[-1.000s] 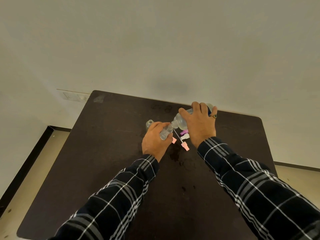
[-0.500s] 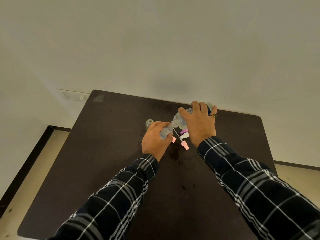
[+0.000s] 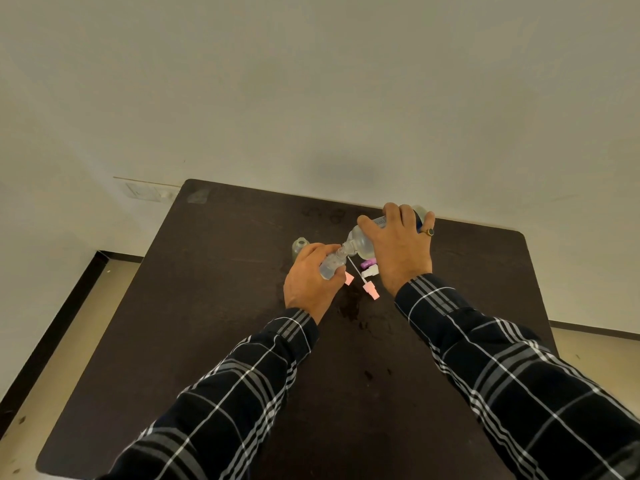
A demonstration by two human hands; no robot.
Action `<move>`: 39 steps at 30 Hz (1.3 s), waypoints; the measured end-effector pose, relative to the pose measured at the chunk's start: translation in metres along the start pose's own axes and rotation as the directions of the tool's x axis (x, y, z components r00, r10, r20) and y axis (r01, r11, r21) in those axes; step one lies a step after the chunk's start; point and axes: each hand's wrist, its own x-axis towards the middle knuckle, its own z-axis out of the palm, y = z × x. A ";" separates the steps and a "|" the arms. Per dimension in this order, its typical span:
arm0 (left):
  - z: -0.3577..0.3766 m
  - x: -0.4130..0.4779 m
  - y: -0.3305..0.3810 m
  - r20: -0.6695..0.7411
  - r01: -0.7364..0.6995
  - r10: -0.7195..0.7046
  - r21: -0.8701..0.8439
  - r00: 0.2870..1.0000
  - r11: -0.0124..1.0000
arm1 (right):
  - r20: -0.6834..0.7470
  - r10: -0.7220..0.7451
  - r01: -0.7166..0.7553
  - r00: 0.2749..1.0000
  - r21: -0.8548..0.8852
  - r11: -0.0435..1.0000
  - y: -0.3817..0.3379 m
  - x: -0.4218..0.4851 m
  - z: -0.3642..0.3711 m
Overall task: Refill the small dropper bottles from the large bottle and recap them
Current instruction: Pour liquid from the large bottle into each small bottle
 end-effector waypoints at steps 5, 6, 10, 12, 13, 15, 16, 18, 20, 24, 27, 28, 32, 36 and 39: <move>0.001 -0.001 0.000 -0.020 -0.022 0.022 -0.008 1.000 1.000 | -0.006 0.002 -0.002 1.000 0.005 1.000 -0.001 -0.001 -0.001; 0.001 -0.001 0.000 -0.022 -0.024 0.024 -0.010 0.999 1.000 | -0.007 0.001 -0.001 1.000 0.004 1.000 0.000 -0.001 -0.001; 0.000 -0.002 0.000 -0.028 -0.032 0.032 -0.013 0.999 0.999 | -0.006 -0.001 0.001 1.000 0.001 1.000 0.000 0.000 -0.002; 0.000 -0.002 0.001 -0.036 -0.035 0.034 -0.018 0.999 0.999 | -0.004 0.000 0.000 1.000 0.001 1.000 -0.001 0.000 -0.002; 0.000 -0.002 0.001 -0.039 -0.035 0.034 -0.021 0.999 0.999 | -0.004 0.000 0.000 1.000 0.001 1.000 -0.001 0.000 -0.002; 0.000 -0.002 0.002 -0.035 -0.029 0.029 -0.016 0.999 0.999 | -0.004 0.000 0.000 1.000 0.001 1.000 -0.001 0.000 -0.002; 0.000 -0.001 0.002 -0.029 -0.025 0.024 -0.012 0.999 1.000 | -0.006 -0.001 0.001 1.000 0.002 1.000 0.000 0.000 -0.002; 0.000 -0.001 0.002 -0.022 -0.026 0.025 -0.006 0.999 1.000 | -0.011 -0.003 0.003 1.000 0.003 1.000 0.000 0.000 -0.002; 0.000 -0.001 0.002 -0.021 -0.030 0.030 -0.004 0.999 1.000 | -0.010 -0.004 0.004 1.000 0.001 1.000 0.000 0.000 -0.001; 0.001 -0.001 0.002 -0.028 -0.031 0.030 -0.010 0.999 0.999 | -0.015 -0.005 0.005 1.000 0.001 1.000 0.000 0.001 -0.001; 0.000 0.000 0.001 -0.020 -0.025 0.024 -0.012 1.000 1.000 | -0.010 -0.004 0.003 1.000 -0.004 1.000 0.000 0.001 -0.001; 0.000 0.001 0.001 -0.017 -0.024 0.024 -0.009 1.000 1.000 | -0.010 -0.003 0.003 1.000 -0.004 1.000 -0.001 0.001 -0.001; 0.000 0.001 0.001 -0.025 -0.025 0.025 0.000 0.999 1.000 | -0.008 -0.003 0.003 1.000 0.001 1.000 -0.001 0.002 0.000; 0.000 0.002 0.000 -0.027 -0.027 0.027 0.002 0.999 1.000 | -0.018 -0.004 0.003 1.000 -0.001 1.000 -0.002 0.002 0.001; 0.001 0.002 -0.003 -0.027 -0.034 0.034 -0.003 0.999 0.999 | -0.017 -0.004 0.004 1.000 -0.001 1.000 -0.003 0.002 0.001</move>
